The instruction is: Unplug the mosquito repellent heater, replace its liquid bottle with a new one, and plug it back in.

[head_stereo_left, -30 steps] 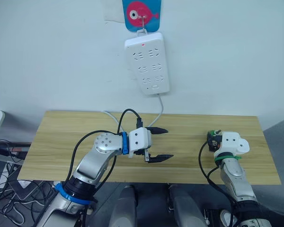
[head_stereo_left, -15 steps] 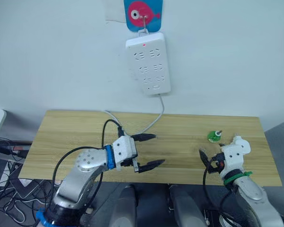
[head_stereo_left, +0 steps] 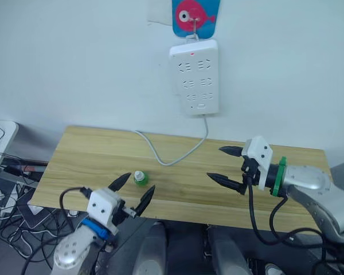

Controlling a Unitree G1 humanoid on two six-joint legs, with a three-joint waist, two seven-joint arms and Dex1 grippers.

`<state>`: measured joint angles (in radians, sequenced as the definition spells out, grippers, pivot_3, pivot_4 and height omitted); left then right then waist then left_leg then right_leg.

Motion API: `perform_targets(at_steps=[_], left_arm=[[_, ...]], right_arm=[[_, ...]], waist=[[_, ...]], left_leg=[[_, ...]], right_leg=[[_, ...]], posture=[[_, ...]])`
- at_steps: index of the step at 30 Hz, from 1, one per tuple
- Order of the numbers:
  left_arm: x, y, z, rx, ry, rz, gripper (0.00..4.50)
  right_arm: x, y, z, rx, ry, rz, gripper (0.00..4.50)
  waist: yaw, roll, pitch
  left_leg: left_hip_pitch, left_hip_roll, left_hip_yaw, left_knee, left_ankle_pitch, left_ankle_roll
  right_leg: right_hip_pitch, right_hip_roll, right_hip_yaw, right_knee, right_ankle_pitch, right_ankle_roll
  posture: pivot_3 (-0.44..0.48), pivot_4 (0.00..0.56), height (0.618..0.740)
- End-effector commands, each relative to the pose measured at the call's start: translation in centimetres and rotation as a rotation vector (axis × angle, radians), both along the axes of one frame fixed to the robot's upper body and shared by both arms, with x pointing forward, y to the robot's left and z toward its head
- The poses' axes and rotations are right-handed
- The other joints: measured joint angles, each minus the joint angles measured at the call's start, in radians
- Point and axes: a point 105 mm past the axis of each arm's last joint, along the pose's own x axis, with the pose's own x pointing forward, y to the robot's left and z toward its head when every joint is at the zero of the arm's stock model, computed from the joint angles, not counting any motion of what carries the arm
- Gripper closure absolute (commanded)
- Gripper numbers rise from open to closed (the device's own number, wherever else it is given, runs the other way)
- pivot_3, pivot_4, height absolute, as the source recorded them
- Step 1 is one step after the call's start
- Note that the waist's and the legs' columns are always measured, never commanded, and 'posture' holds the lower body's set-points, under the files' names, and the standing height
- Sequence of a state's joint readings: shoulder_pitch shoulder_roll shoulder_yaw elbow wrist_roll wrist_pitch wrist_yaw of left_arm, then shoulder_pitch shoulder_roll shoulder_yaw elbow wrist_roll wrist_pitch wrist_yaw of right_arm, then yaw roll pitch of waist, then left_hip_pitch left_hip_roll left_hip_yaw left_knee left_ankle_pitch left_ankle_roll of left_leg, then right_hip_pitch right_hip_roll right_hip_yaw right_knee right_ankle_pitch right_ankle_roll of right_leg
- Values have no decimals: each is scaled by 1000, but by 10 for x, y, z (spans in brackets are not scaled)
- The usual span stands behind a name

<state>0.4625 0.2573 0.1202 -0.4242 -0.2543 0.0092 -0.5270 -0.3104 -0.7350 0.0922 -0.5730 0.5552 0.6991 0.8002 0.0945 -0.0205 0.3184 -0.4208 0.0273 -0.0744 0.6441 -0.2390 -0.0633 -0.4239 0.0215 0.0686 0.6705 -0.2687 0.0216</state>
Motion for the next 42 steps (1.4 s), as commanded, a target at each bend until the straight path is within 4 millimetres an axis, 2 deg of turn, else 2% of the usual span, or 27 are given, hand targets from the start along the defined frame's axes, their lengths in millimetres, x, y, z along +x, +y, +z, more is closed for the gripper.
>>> perform_targets(at_steps=[1, 6, 11, 14, 19, 31, 37, 40, 42], left_arm=[[-1, 6, -15, 7, -19, 80, 0], [12, -2, -40, 15, -31, 64, 0], [32, 2, -49, 14, -65, 102, 0], [45, 3, -52, 4, -79, 113, 0], [60, -13, -63, -25, -61, 48, 0], [94, -25, -67, -18, -88, 28, 0], [100, -27, -70, 6, -80, 13, 0], [101, -28, -71, 10, -77, 5, 559], [101, -29, -71, 12, -77, 2, 1169]], right_arm=[[-15, 9, 5, -3, 41, 139, 30], [-14, 12, 8, -22, 32, 175, 30], [-11, 14, 14, -25, 23, 177, 30], [-11, 13, 17, -29, 23, 171, 30], [-12, 12, 20, -35, 35, 160, 30], [-12, 10, 26, -34, 39, 116, 30], [-12, 9, 27, -24, 43, 91, 30], [-12, 9, 27, -24, 46, 86, 0], [-12, 8, 27, -23, 46, 79, 0]], waist=[[20, 0, 0], [65, 0, -1], [93, 0, -1], [99, -1, -1], [107, -1, -2], [102, -1, -2], [94, -1, -2], [93, -1, -2], [92, -1, -2]], left_leg=[[0, 0, -1, 0, 0, 0], [-1, 0, -1, 1, 0, 0], [-2, 0, 1, 1, 0, 0], [-2, 0, 1, 1, 0, 0], [-2, 0, 0, 2, 0, 1], [-1, -1, 1, 2, 0, 1], [0, -1, 1, 2, 0, 1], [0, -1, 1, 2, 0, 1], [1, 0, 1, 2, 0, 1]], right_leg=[[0, 0, -1, 0, 0, 0], [2, 0, -3, -4, 1, 2], [2, 1, -6, -7, 4, 3], [2, 0, -6, -7, 7, -2], [2, 1, -7, -6, 8, -3], [2, 4, -8, -5, 11, -6], [2, 9, -7, -5, 12, -6], [2, 9, -7, -5, 13, -7], [2, 10, -7, -4, 14, -8]], posture=[[341, 290, 740], [344, 275, 740], [333, 279, 740], [319, 286, 740], [300, 292, 740], [243, 286, 740], [224, 288, 740], [216, 288, 740], [216, 288, 740]])
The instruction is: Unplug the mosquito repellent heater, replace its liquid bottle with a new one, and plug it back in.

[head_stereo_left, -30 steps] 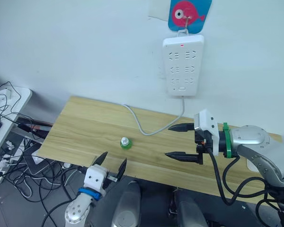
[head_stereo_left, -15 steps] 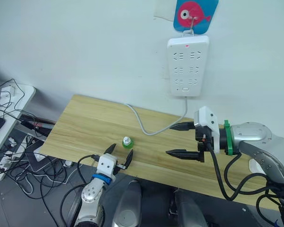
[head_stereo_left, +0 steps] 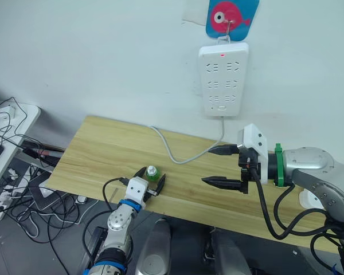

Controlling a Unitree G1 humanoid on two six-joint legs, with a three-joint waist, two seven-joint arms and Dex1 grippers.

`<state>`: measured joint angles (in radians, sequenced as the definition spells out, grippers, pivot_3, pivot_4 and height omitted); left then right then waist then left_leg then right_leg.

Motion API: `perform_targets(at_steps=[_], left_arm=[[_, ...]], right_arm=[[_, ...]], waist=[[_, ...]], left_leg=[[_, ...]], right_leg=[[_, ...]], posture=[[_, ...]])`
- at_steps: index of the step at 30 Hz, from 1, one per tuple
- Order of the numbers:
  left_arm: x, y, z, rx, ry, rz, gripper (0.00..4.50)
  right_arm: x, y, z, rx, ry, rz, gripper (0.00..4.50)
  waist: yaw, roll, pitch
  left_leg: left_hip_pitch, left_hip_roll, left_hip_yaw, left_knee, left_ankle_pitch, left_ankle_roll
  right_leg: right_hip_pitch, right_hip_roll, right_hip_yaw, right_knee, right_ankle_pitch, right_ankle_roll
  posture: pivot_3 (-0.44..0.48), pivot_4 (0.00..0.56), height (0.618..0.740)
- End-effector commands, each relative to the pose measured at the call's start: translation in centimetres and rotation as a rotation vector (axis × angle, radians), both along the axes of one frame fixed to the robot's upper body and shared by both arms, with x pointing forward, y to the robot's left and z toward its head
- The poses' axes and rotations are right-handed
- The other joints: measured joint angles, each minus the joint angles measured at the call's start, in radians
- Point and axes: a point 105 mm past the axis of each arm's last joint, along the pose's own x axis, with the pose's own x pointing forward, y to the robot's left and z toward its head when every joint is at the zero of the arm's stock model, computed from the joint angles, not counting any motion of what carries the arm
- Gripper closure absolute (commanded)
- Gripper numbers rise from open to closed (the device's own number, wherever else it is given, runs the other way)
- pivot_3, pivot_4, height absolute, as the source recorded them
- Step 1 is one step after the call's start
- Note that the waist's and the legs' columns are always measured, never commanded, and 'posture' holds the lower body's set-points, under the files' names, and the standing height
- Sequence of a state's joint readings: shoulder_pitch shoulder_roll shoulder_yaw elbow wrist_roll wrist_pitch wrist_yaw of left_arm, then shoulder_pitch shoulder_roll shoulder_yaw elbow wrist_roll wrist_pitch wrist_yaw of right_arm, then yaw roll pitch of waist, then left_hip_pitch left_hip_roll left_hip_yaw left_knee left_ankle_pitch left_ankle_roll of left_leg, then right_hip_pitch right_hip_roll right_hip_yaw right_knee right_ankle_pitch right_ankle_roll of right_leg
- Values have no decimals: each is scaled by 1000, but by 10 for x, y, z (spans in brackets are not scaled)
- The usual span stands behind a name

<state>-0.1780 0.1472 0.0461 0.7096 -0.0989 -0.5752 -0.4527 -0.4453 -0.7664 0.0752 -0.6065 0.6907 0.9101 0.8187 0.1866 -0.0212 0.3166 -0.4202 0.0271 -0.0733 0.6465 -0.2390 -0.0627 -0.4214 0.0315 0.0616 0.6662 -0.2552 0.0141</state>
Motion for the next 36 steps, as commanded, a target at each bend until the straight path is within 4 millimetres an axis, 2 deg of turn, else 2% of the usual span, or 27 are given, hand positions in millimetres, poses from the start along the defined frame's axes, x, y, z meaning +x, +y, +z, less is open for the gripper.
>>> perform_targets(at_steps=[1, 3, 4, 7, 12, 14, 17, 19, 21, 29, 36], left_arm=[[-1, -3, 0, 8, -10, -14, 1498], [1, -3, 1, 5, -10, -10, 2156], [2, -3, 2, 2, -12, -9, 2240], [4, -8, 8, 1, -27, -33, 2240], [1, -40, 43, 68, -80, -291, 2240], [1, -50, 58, 90, -89, -383, 2240], [4, -72, 92, 132, -89, -606, 2240], [3, -83, 104, 150, -67, -715, 2240], [6, -92, 111, 175, -42, -792, 2240], [14, -118, 137, 196, -16, -958, 2240], [13, -122, 137, 213, -8, -1018, 2240]], right_arm=[[-5, 0, 9, 7, -41, 7, 0], [-4, -1, 9, 6, -37, 1, 0], [-4, -2, 8, 3, -36, -5, 0], [-4, -5, 7, -3, -34, -30, 0], [-7, -9, 1, 17, -50, -94, 0], [-8, -7, 0, 48, -72, -131, 0], [-7, 7, -6, 97, -132, -192, 0], [-1, 13, -8, 133, -161, -257, 0], [4, 16, -11, 151, -182, -311, 0], [20, 22, -13, 214, -225, -488, 0], [23, 22, -21, 211, -222, -570, 0]], waist=[[-1, 0, 0], [-2, 0, 0], [-2, 0, 0], [-3, 0, 0], [0, 0, 0], [0, 0, 0], [-4, 0, 0], [-9, 0, 0], [-24, 0, 0], [-94, -1, -1], [-161, -1, -4]], left_leg=[[0, 0, 0, 0, 0, 0], [1, 0, 0, 0, 0, 0], [1, 0, 1, 0, 0, 0], [1, 0, 1, 0, 0, 0], [0, 0, 0, 0, 0, 0], [1, 0, 1, 0, 0, 0], [3, 1, 1, 1, 0, 0], [3, 2, 0, 1, 1, -1], [4, 1, 0, 2, 3, -4], [3, 1, -1, 2, 4, -6], [3, 1, -2, 2, 5, -8]], right_leg=[[0, 0, 0, 0, 0, -1], [1, 1, 0, 0, 1, -1], [1, 1, 0, 0, 1, -1], [1, 1, 1, 0, 1, -1], [1, 1, 0, 1, 1, -1], [1, 1, 1, 1, 1, -1], [0, 2, 1, 6, 0, -1], [-1, 4, 1, 10, 0, 0], [-1, 4, 1, 11, -3, 4], [-1, 3, 0, 12, -2, 3], [-1, 2, 0, 14, -2, 3]], posture=[[216, 288, 740], [213, 288, 740], [213, 288, 740], [219, 287, 740], [237, 291, 740], [237, 292, 740], [219, 289, 740], [209, 286, 740], [190, 277, 740], [128, 254, 740], [94, 240, 740]])
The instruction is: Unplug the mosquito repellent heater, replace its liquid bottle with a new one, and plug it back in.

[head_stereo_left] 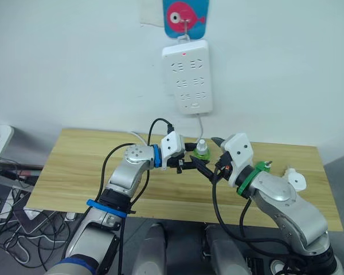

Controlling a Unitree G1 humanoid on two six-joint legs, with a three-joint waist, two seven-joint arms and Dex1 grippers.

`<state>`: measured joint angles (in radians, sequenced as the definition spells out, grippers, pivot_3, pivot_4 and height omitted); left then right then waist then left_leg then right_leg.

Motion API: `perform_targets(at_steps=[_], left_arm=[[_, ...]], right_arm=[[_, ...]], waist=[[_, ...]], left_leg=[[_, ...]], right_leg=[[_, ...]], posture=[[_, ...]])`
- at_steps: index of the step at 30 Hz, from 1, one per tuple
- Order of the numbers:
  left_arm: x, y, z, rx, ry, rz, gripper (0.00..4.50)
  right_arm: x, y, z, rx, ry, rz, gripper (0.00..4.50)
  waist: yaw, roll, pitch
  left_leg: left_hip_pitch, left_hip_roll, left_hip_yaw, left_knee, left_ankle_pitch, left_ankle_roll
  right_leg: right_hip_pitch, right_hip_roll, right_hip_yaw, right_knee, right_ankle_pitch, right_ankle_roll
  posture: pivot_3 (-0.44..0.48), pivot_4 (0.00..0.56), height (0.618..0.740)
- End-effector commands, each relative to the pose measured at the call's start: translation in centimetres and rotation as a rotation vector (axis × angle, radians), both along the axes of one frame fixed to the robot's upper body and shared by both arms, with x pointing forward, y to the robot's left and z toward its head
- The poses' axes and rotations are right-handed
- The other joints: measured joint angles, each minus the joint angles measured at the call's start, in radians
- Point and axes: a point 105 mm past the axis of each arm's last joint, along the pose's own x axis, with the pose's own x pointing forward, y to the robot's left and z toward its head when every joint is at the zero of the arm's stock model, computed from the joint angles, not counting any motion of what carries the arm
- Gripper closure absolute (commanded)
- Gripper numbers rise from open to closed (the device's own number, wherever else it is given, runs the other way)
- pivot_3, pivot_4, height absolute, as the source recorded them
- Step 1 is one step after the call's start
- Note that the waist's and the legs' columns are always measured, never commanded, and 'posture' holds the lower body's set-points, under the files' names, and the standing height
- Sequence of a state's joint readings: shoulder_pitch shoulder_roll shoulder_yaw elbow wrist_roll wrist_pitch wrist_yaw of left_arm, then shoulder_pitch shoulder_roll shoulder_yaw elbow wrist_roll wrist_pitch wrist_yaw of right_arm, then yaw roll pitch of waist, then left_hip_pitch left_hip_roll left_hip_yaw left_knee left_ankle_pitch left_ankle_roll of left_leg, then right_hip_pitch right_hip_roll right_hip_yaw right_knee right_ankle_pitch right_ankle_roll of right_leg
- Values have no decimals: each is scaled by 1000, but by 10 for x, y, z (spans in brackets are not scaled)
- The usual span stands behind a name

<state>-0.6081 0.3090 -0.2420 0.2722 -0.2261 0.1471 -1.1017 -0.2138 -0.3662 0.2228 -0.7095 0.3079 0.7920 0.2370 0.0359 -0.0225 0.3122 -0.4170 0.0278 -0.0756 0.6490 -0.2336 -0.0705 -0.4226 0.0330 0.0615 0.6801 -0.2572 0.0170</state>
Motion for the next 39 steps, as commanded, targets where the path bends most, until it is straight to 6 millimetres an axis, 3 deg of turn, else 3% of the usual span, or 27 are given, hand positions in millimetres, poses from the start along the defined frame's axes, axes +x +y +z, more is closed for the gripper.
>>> perform_targets(at_steps=[1, 2, 5, 13, 17, 21, 25, 29, 34, 39], left_arm=[[-3, -7, 8, -13, -25, -47, 2240], [-3, -8, 9, -14, -26, -50, 2240], [-4, -9, 8, -11, -25, -59, 2240], [-5, -8, 8, -13, -21, -54, 2240], [-13, -7, 5, 0, -33, -98, 2240], [-37, -5, 0, 22, -40, -289, 2240], [-72, 16, -10, 118, -90, -604, 2240], [-74, 17, -8, 150, -118, -682, 2240], [-61, 7, -3, 144, -152, -678, 2240], [-49, 6, 0, 129, -151, -609, 2240]], right_arm=[[-1, 1, 4, 14, -32, -30, 0], [-1, 0, 4, 20, -32, -40, 0], [0, 0, 3, 30, -31, -48, 577], [-3, 5, -1, 53, -5, -6, 3448], [-7, 10, 2, 74, 6, 60, 3459], [-25, 17, 8, 44, 15, 298, 3459], [-49, 15, 11, -90, 36, 666, 3459], [-51, 8, 6, -188, 39, 864, 3459], [-41, 7, 14, -187, 34, 908, 3459], [-40, -20, 16, -219, 60, 811, 1717]], waist=[[-14, 0, 0], [-19, 0, 0], [-23, 0, -1], [-30, -1, -2], [-30, -1, -2], [-29, -1, -2], [-27, -1, -2], [-18, -1, -2], [-10, -2, -2], [-6, -2, -2]], left_leg=[[0, 0, 0, 0, 0, 0], [0, 0, -1, 0, 0, 0], [0, 1, -1, 0, 1, 0], [0, -1, -1, 0, 1, 0], [0, -1, -1, 0, 1, 0], [0, 0, -1, 0, 1, 0], [1, -1, -1, 0, 1, 0], [1, -1, -1, 0, 1, 1], [0, -2, -1, 2, 1, 1], [-4, -1, -3, 9, 0, 2]], right_leg=[[0, 0, 0, 0, 0, 0], [0, 0, 0, 0, 0, 0], [0, 0, -1, 1, 0, 0], [0, 0, -1, 1, 0, -1], [0, 0, -1, 1, 0, -1], [0, 0, -1, 1, 1, -2], [0, 0, -1, 1, 1, -2], [1, 0, -2, 1, 2, -3], [1, 0, -2, 1, 2, -4], [1, 0, -4, 2, 2, -4]], posture=[[93, 239, 740], [93, 238, 740], [92, 243, 740], [98, 241, 740], [133, 249, 740], [147, 251, 740], [152, 245, 740], [163, 243, 740], [171, 241, 740], [169, 246, 740]])
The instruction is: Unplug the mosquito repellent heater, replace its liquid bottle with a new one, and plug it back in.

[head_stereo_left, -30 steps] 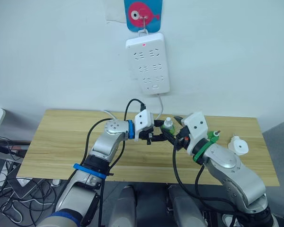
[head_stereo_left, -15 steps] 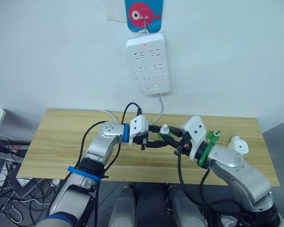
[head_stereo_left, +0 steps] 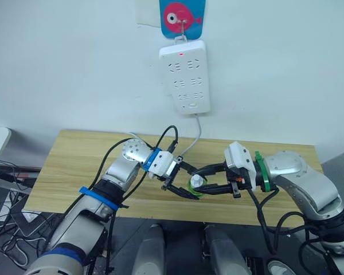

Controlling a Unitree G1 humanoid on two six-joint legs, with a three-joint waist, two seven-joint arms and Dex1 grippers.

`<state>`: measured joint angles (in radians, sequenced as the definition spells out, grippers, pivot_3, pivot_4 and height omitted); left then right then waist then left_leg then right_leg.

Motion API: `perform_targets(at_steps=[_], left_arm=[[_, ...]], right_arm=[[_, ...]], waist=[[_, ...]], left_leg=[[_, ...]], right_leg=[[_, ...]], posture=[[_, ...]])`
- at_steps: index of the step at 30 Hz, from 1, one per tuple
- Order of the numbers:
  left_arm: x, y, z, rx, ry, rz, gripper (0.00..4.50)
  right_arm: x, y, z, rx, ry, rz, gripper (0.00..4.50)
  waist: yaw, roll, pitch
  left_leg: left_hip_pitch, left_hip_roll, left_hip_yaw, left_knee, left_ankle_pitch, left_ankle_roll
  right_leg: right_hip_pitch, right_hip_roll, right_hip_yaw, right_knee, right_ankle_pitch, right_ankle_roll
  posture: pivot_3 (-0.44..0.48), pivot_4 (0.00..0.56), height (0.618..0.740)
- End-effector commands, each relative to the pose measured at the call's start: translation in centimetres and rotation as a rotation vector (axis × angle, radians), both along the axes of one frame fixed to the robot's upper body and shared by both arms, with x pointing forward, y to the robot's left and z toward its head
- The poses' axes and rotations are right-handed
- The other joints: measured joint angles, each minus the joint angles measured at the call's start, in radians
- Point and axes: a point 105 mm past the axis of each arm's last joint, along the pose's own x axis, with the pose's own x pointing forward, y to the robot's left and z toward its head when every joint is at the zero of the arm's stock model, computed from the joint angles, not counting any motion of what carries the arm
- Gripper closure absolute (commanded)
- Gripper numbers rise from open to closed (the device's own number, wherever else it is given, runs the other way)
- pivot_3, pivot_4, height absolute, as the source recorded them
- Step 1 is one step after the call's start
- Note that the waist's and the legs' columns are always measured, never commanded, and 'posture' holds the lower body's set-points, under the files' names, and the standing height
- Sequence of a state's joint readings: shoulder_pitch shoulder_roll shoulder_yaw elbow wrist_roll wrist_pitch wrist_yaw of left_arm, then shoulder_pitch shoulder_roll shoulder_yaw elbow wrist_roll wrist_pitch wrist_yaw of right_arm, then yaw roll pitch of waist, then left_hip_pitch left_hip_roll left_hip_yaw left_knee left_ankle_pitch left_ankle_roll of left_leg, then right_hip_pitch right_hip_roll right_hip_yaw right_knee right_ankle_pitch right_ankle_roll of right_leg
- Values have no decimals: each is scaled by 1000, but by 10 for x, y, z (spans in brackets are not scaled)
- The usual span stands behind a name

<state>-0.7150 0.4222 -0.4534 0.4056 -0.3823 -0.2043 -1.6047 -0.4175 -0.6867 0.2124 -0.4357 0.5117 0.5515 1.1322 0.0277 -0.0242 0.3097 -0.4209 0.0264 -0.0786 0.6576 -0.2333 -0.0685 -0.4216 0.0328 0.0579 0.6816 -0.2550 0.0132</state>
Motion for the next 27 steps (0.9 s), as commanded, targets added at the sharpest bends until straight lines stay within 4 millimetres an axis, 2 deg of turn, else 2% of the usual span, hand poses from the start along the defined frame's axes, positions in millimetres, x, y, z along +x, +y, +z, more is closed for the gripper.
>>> perform_targets(at_steps=[1, 2, 5, 8, 11, 17, 20, 27], left_arm=[[6, 1, 3, -15, -22, 45, 2240], [8, 1, 3, -22, -14, 70, 2240], [14, 0, 4, -44, -5, 143, 2240], [19, -2, 5, -64, 5, 206, 2240], [24, -4, 5, -76, 26, 257, 2240], [28, -10, 6, -89, 42, 294, 2240], [28, -11, 5, -79, 38, 284, 2240], [26, -14, 5, -78, 38, 270, 2240]], right_arm=[[-6, -21, 14, 8, -45, -78, 1339], [-7, -25, 14, 20, -42, -129, 897], [-10, -28, 13, 72, -61, -310, 59], [-16, -21, 10, 137, -77, -461, 59], [-11, -13, 5, 198, -98, -644, 59], [-3, -4, 1, 261, -118, -803, 59], [-3, 0, -1, 280, -85, -800, 633], [-4, 2, -6, 251, -65, -766, 3135]], waist=[[3, 0, 0], [3, 0, 0], [1, 0, 0], [-1, 0, 0], [-4, 0, 0], [-4, 0, 0], [-4, 0, 0], [-4, 0, 0]], left_leg=[[-2, 0, -1, 2, -1, 1], [-3, 0, -2, 4, -1, 1], [-3, 0, -3, 4, -1, 1], [-3, 1, -4, 4, -1, 1], [-2, 1, -4, 4, -1, 1], [-1, 0, -3, 4, -1, 1], [-1, 0, -3, 4, -1, 1], [-1, 0, -3, 4, -1, 1]], right_leg=[[0, 0, -1, 0, 0, 0], [0, -1, -2, 0, 0, 0], [0, -1, -2, 1, 0, 0], [0, 0, -3, 2, 0, 0], [0, 0, -3, 3, 0, 0], [0, 0, -1, 4, -3, 5], [0, 0, -1, 3, -3, 5], [0, 0, -2, 2, -3, 5]], posture=[[172, 250, 740], [173, 252, 740], [178, 263, 740], [180, 269, 740], [175, 282, 740], [164, 292, 740], [161, 293, 740], [162, 294, 740]])
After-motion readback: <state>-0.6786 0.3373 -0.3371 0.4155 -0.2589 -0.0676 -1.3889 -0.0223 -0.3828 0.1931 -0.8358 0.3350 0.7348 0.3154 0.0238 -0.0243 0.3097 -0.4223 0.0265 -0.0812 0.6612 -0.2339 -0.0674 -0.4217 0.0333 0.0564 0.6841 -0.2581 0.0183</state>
